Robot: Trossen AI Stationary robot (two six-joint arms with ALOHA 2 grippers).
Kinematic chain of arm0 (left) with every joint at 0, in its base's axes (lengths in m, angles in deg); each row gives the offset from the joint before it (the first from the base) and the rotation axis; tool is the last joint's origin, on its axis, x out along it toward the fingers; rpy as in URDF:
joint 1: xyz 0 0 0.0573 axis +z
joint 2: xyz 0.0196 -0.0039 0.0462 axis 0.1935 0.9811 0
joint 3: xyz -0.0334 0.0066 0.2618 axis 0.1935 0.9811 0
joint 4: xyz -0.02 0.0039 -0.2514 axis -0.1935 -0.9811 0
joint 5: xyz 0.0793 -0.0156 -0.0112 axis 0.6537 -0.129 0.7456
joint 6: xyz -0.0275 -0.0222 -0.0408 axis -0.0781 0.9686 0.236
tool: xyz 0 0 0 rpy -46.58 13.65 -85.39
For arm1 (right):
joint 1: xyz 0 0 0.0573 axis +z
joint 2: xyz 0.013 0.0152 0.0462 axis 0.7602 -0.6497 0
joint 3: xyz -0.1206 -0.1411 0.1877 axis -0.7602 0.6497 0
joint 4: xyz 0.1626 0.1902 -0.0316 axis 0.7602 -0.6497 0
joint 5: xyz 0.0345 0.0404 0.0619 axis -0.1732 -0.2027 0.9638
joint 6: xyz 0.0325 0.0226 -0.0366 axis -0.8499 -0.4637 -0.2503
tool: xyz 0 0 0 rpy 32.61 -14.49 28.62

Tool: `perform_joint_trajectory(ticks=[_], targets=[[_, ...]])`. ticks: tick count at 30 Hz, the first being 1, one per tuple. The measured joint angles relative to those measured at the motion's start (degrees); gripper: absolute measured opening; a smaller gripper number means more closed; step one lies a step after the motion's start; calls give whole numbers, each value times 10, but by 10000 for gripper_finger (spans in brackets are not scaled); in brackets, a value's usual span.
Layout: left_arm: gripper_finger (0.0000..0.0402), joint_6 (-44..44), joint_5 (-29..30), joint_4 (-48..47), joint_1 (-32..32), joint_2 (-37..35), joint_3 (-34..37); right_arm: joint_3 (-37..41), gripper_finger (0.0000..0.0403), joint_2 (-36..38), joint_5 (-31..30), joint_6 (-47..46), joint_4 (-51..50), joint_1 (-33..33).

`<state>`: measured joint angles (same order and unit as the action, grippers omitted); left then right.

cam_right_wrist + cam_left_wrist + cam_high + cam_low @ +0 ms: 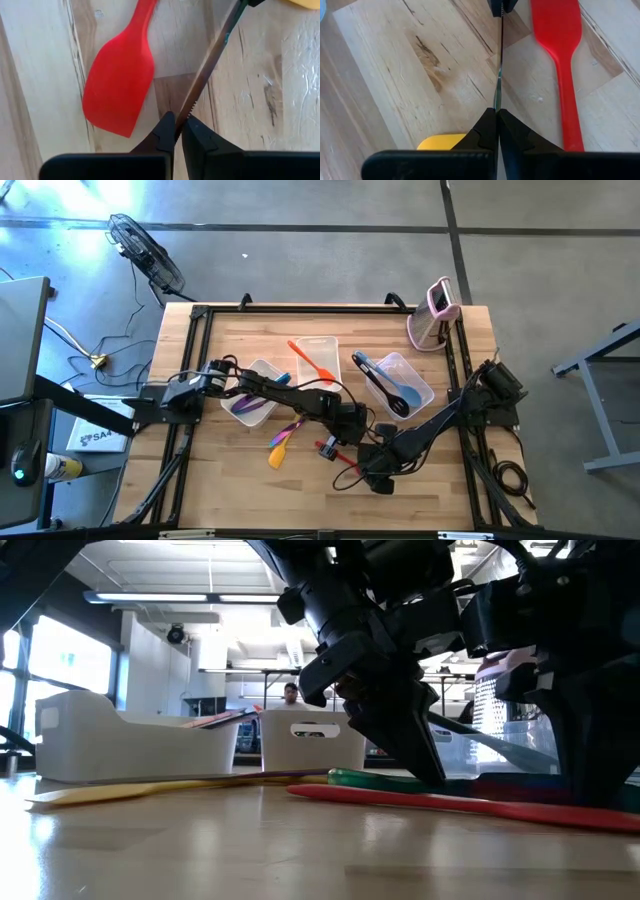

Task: Pick & Place Kitchen Items
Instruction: Put the blue table knife into the left white bin

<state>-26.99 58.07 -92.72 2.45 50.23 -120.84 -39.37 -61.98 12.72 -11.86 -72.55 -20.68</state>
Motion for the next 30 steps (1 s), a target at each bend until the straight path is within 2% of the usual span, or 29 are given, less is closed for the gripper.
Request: perform_joint_trajectory(ticks=[30], targets=[[6, 3, 25, 7, -5, -16, 4, 2, 3, 13, -20, -17, -17, 16]])
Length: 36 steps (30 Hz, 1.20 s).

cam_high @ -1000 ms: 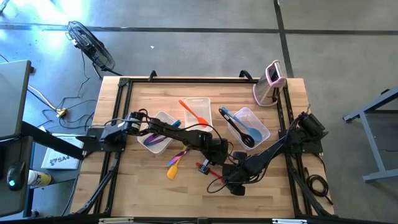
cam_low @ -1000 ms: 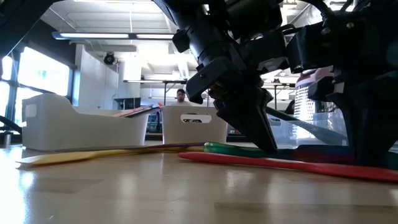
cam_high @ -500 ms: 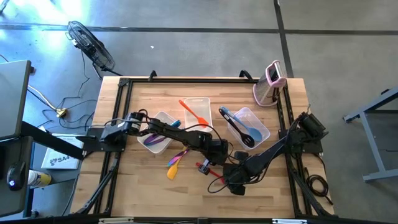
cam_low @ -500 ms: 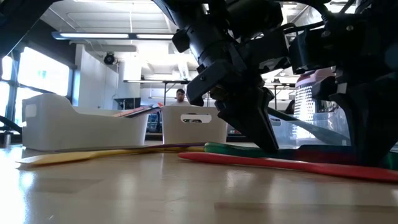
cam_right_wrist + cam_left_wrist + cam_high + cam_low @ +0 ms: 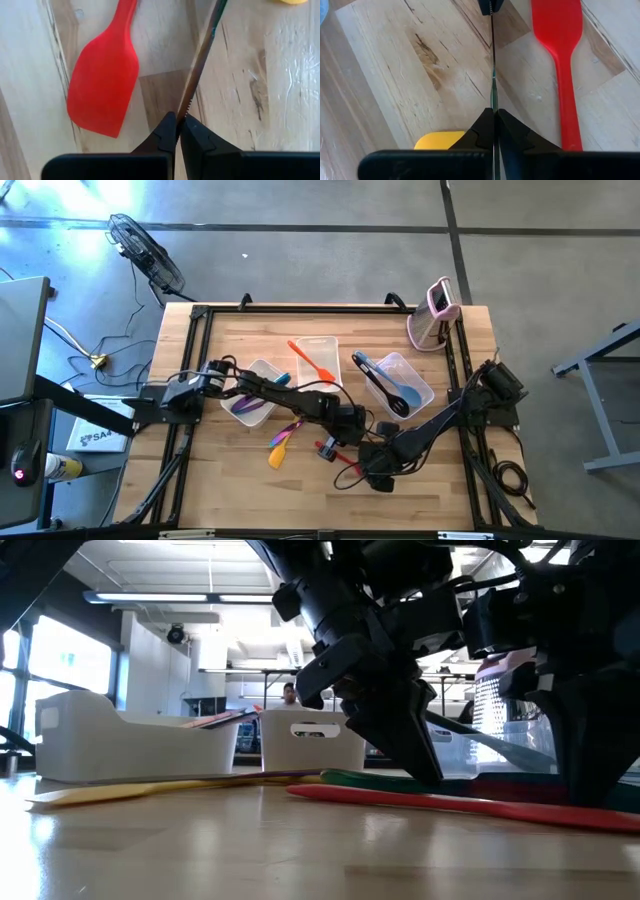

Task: Pick & Place Kitchen Items
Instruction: Put the blue table knife into the left white bin

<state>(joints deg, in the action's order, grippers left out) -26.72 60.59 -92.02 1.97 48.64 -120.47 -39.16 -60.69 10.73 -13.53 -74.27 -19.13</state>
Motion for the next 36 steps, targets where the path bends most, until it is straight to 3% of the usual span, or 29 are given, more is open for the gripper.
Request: perform_joint_trajectory(ticks=[18, 24, 30, 36], targets=[[7, 16, 17, -3, 0, -8, -1, -10, 3, 9, -23, 0, -33, 3], [34, 29, 20, -8, 0, -8, -5, -38, 3, 13, -47, 5, -69, 8], [63, 50, 21, -70, -4, -4, -59, -47, 2, 19, -66, 7, -87, 10], [68, 39, 45, -78, -10, -2, -76, -49, 2, 25, -80, 6, -79, 9]])
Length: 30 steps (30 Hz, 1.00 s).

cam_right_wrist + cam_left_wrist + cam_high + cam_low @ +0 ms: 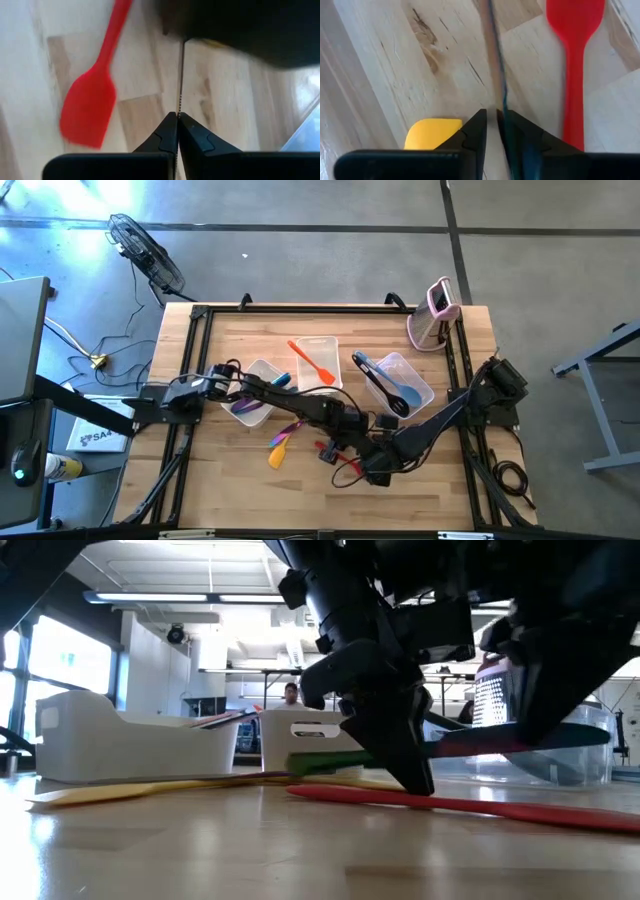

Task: Pick & Place Kitchen Items
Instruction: Put the blue table knife into the left white bin

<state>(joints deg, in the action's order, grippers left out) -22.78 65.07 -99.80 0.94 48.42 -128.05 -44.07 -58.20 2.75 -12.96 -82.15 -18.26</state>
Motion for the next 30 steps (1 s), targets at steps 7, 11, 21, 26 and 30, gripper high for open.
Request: perform_joint_trajectory(ticks=[7, 11, 21, 26, 30], targets=[[15, -2, 16, 0, 0, 0, -1, 0, 3, 0, 1, -5, -1, 2], [7, -2, 27, 2, 0, 0, -1, 0, 4, 0, 1, -7, -3, 2], [3, 1, 45, -6, -7, -12, -2, 1, 4, 2, -1, -11, -3, 4], [2, 15, 53, -57, -8, -12, -29, 0, 4, 4, 12, -8, 7, 5], [2, 24, 64, -55, -7, -12, -31, 1, 4, 12, -4, -9, -6, 13]])
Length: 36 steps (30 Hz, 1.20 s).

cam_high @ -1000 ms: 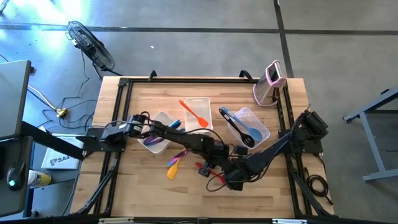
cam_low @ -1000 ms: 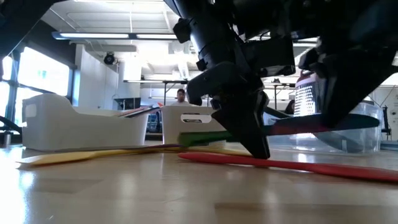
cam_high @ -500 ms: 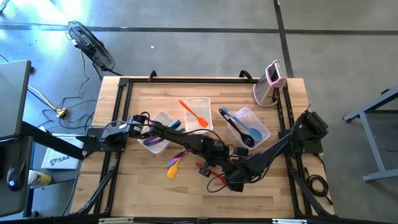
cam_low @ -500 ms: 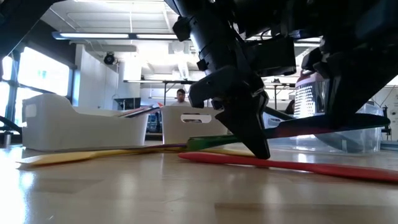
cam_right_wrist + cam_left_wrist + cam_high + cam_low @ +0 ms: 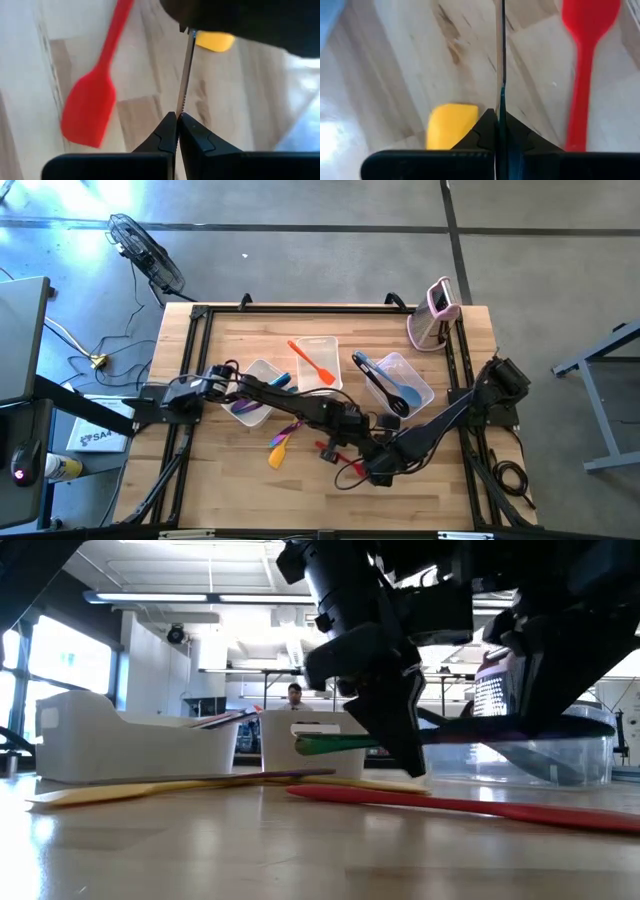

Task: Pick & Place Kitchen Items
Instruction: Put the blue table knife into the left white bin

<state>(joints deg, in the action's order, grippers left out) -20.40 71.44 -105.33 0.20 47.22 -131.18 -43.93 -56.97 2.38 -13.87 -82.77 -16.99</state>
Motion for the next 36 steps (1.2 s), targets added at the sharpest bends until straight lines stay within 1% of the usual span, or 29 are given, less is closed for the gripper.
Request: perform_joint_trajectory(ticks=[3, 8, 10, 15, 18, 22, 27, 29, 32, 36], targets=[[2, 2, 1, 2, 0, -3, -2, 1, 4, 23, -14, -14, -10, 10], [2, 5, -1, -3, 0, -5, -16, 2, 4, 53, -15, -25, -27, 19], [2, 8, 1, -29, -4, -5, -38, 2, 4, 61, -18, -27, -28, 21], [1, 7, 37, -120, -20, 0, -115, 0, 4, 69, -21, -42, -19, 23], [1, 5, 45, -156, -26, 0, -142, -1, 4, 72, -24, -39, 2, 28], [1, 16, 44, -168, -28, 0, -144, -1, 4, 72, -7, -19, 21, 28], [1, 24, 44, -171, -27, 0, -144, -1, 5, 72, 3, -25, 21, 21], [1, 21, 45, -171, -27, 0, -144, -1, 9, 72, 7, -27, 23, 20], [1, 16, 46, -170, -26, 0, -144, 0, 22, 71, 9, -65, 32, 17], [1, 16, 46, -174, -26, 0, -144, 0, 62, 71, 21, -70, 45, 12]])
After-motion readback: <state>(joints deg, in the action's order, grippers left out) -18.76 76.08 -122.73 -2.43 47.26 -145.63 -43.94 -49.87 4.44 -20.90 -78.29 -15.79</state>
